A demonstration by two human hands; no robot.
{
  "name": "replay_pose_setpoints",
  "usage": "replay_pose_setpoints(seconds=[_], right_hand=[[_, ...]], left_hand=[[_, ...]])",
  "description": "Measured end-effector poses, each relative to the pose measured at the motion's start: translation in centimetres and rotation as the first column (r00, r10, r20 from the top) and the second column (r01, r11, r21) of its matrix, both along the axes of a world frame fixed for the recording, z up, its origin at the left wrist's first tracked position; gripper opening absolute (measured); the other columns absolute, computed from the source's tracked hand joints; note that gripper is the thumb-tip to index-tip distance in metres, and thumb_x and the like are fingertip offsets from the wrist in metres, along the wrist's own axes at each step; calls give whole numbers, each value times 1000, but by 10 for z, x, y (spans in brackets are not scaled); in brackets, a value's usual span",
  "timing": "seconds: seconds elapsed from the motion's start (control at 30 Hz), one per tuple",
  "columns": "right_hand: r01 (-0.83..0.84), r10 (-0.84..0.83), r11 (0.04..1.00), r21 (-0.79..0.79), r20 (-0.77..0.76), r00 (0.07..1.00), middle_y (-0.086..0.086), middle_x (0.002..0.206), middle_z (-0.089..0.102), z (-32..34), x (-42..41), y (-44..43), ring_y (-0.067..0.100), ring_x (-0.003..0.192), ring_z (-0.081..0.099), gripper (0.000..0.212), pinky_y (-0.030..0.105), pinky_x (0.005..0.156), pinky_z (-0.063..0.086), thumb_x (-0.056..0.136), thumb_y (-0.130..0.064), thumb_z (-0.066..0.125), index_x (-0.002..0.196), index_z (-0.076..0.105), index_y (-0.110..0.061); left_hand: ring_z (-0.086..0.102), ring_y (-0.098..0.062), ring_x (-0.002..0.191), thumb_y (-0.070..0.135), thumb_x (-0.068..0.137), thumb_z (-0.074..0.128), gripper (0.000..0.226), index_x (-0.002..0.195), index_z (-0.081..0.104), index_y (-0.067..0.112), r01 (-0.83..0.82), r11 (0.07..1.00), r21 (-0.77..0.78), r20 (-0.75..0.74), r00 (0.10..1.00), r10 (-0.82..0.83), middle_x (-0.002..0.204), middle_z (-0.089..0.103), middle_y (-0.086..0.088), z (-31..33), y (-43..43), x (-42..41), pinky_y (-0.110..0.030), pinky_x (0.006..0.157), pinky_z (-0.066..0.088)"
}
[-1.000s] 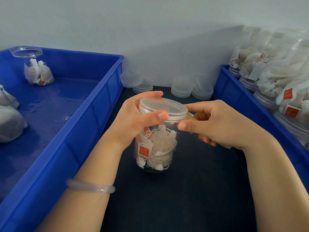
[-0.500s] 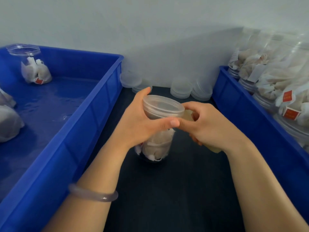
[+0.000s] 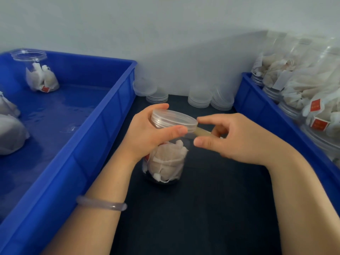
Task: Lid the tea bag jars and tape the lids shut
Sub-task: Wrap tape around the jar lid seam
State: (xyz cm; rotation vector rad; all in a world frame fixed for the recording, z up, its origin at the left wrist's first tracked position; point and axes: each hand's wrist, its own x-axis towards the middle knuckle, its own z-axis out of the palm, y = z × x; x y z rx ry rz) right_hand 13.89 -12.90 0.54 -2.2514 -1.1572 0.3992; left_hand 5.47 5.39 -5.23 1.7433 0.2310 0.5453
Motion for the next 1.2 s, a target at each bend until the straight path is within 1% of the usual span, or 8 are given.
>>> replay_pose_setpoints(seconds=[0.27,0.4,0.53,0.67,0.77,0.93,1.03,1.2], right_hand=[[75,-73,995,69,-27,997,6,69,60,0,2,0,2,52,50,80,35,67,52,50,-77,48,123,56,-45],[80,-74,993,83,-75,994,-9,57,55,-1,4,1,-1,47,51,89,19,53,44,50,-73,52,131,53,-35],[25,7,987,157,-204,979,-7,55,49,0,2,1,2,43,43,57,14,43,39,53,-65,61,107,58,-50],[8,53,986,168,-355,933,-8,62,51,-5,3,3,8,48,42,82,22,45,39,49,-60,69,128,48,-48],[-28,94,981,190,-347,933,-11,62,54,-8,3,5,6,48,42,60,20,45,39,57,-57,67,115,56,-48],[24,56,966,258,-299,952,-17,54,55,-13,5,6,3,46,42,29,15,42,37,65,-54,62,94,59,-50],[14,58,957,289,-242,968,-21,62,62,-14,4,11,-6,48,52,40,6,44,37,66,-56,68,104,61,-44],[-44,106,975,218,-280,954,5,82,69,-14,7,3,9,49,58,49,20,48,48,78,-33,76,117,53,-51]], left_hand=[[67,-3,94,50,43,79,91,125,54,19,62,993,-97,16,998,-61,107,66,5,-3,-1,2,-17,68,53],[66,-7,99,62,31,85,108,125,55,18,84,992,-96,36,996,-81,109,67,3,-1,-1,1,-20,74,53],[66,-15,103,67,33,84,102,120,56,21,144,978,-152,86,988,-132,110,68,-1,2,-3,0,-24,77,54],[66,-20,104,61,37,87,103,123,50,18,235,952,-196,127,969,-213,109,68,-2,0,-2,-2,-28,76,55],[66,-17,102,63,34,87,102,118,49,18,231,946,-226,101,972,-214,110,67,0,-2,-5,-2,-26,77,54],[62,2,101,59,53,73,88,131,49,25,78,996,37,26,997,-78,110,62,16,5,-8,1,-12,72,51],[49,19,105,67,43,77,116,143,32,30,13,984,179,-9,1000,-12,116,49,26,3,-7,2,-1,78,43],[45,24,105,60,38,78,116,141,33,33,31,976,216,28,999,-38,116,47,31,0,-6,2,3,77,38]])
